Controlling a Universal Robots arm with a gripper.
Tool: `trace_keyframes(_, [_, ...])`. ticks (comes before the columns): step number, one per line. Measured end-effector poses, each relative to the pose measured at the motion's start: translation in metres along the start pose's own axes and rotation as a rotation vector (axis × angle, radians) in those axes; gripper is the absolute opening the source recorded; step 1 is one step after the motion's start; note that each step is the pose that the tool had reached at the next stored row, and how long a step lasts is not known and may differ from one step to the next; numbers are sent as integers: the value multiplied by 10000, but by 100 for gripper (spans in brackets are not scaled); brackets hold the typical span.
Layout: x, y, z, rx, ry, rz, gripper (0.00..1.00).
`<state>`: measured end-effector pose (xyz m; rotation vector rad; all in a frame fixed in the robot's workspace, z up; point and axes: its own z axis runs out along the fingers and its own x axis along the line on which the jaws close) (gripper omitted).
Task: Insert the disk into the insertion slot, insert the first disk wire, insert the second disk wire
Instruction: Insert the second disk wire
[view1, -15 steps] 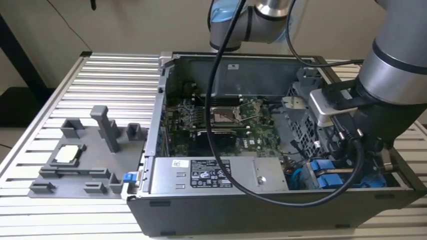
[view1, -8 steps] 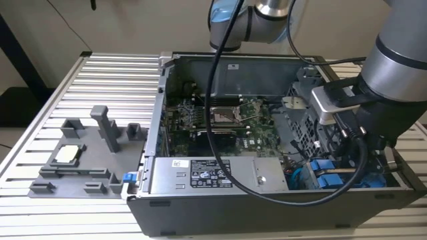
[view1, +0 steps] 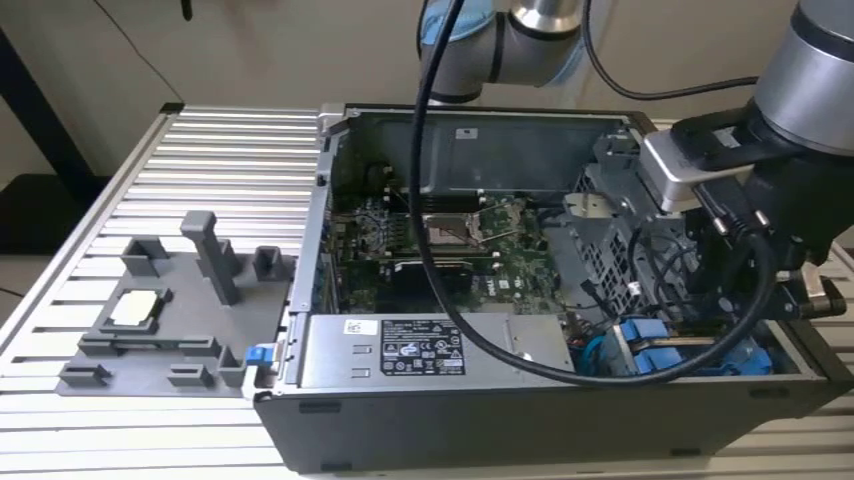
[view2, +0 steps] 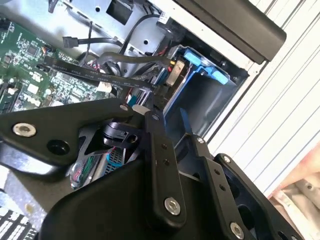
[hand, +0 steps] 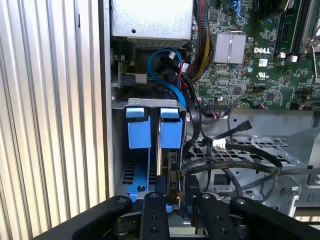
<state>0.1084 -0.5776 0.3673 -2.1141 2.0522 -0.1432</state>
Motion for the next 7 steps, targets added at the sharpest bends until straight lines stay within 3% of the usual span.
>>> trace_keyframes(7, [0,0,-1,0,4,-1,30])
